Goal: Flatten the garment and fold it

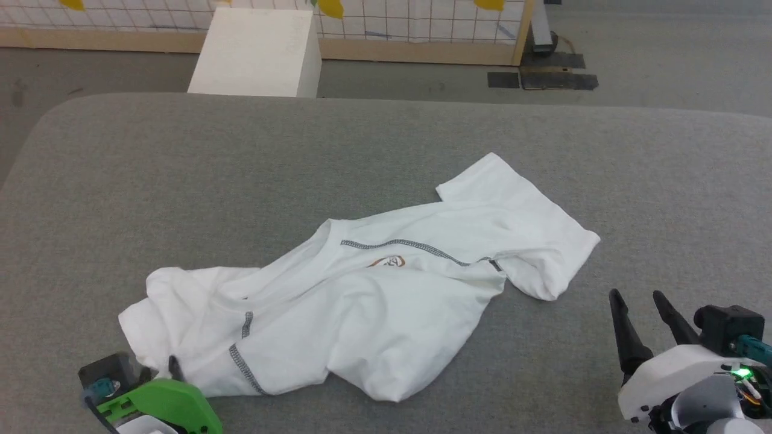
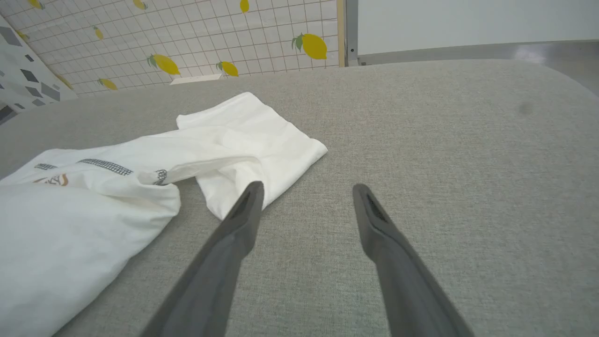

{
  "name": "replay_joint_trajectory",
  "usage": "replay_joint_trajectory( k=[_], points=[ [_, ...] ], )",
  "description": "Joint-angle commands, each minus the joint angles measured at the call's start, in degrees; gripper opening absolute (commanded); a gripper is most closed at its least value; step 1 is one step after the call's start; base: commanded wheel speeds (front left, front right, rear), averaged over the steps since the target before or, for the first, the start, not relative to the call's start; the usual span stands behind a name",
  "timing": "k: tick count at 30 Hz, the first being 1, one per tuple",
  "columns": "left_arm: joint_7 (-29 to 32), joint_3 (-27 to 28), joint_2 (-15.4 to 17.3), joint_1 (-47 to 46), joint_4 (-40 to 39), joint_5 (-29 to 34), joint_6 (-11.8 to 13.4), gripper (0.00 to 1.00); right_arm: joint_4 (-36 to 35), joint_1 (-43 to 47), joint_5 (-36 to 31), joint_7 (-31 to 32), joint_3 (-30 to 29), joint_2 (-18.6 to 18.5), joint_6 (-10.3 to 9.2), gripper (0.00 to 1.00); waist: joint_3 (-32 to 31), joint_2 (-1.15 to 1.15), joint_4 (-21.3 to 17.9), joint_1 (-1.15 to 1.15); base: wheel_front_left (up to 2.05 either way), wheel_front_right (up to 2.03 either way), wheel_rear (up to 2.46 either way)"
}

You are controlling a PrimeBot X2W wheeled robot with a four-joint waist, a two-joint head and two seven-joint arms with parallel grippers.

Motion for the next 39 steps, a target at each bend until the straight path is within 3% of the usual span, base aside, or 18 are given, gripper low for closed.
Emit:
replay_joint_trajectory(
  k=[1, 6, 8, 16, 22, 23, 24, 31, 37, 39],
  points=[
    [-3.0, 0.6, -0.7, -0.2, -0.7, -0.5, -0.4, 1.00, -0.3, -0.1, -0.5, 0.9, 0.2, 0.0, -0.08, 1.00, -0.4, 0.00, 1.6, 0.00, 0.00, 0.00, 0.00],
    [-19.5, 1.1, -2.3, -2.6, -1.2, 0.6, -3.3, 1.00, 1.2, -4.8, -1.9, 4.1, 0.4, 0.0, -0.08, 1.00, 0.7, 0.00, 3.2, 0.00, 0.00, 0.00, 0.00],
    [-23.5, 0.6, -2.7, -3.8, -1.0, 1.8, -4.3, 1.00, 3.3, -7.7, -2.4, 5.6, -0.6, 0.0, -0.08, 1.00, 1.5, 0.00, 3.9, 0.00, 0.00, 0.00, 0.00],
    [-25.5, 0.5, -5.7, -8.4, -4.4, 7.3, -7.1, 1.00, 18.0, -21.9, -3.5, 13.5, -7.0, 0.0, -0.08, 1.00, 6.2, 0.00, 6.6, 0.00, 0.00, 0.00, 0.00],
    [-25.5, 0.7, -7.5, -9.9, -5.1, 9.5, -9.0, 1.00, 26.9, -27.7, -6.8, 24.2, -8.1, 0.0, -0.08, 1.00, 8.1, 0.00, 7.7, 0.00, 0.00, 0.00, 0.00],
    [-25.5, 1.2, -8.0, -9.8, -5.1, 9.8, -9.4, 1.00, 27.9, -27.9, -7.4, 28.3, -7.1, 0.0, -0.08, 0.34, 7.8, 0.00, 7.5, 0.00, 0.00, 0.00, 0.00],
    [-25.5, 1.3, -8.1, -9.6, -5.0, 9.9, -9.5, 1.00, 27.2, -27.7, -7.3, 28.5, -6.9, 0.0, -0.08, 0.00, 7.5, 0.00, 7.2, 0.00, 0.00, 0.00, 0.00],
    [-25.5, 2.4, -8.4, -8.3, -4.2, 10.8, -10.2, 1.00, 16.2, -22.2, -10.7, 21.9, -13.6, -0.2, -0.08, 0.00, 4.3, 0.00, 5.6, 0.00, 0.00, 0.00, 0.00],
    [-25.5, 2.7, -8.4, -7.5, -3.1, 11.4, -11.3, 1.00, 4.1, -13.3, -12.6, 21.3, -26.2, -0.1, -0.08, 0.00, 2.2, 0.00, 3.4, 0.00, 0.00, 0.00, 0.00],
    [-25.5, 2.3, -8.4, -7.2, -2.6, 11.8, -11.8, 1.00, 1.6, -8.1, -10.2, 23.1, -31.3, -0.1, -0.08, 0.00, 1.9, 0.00, 1.5, 0.00, 0.00, 0.00, 0.00]
  ],
)
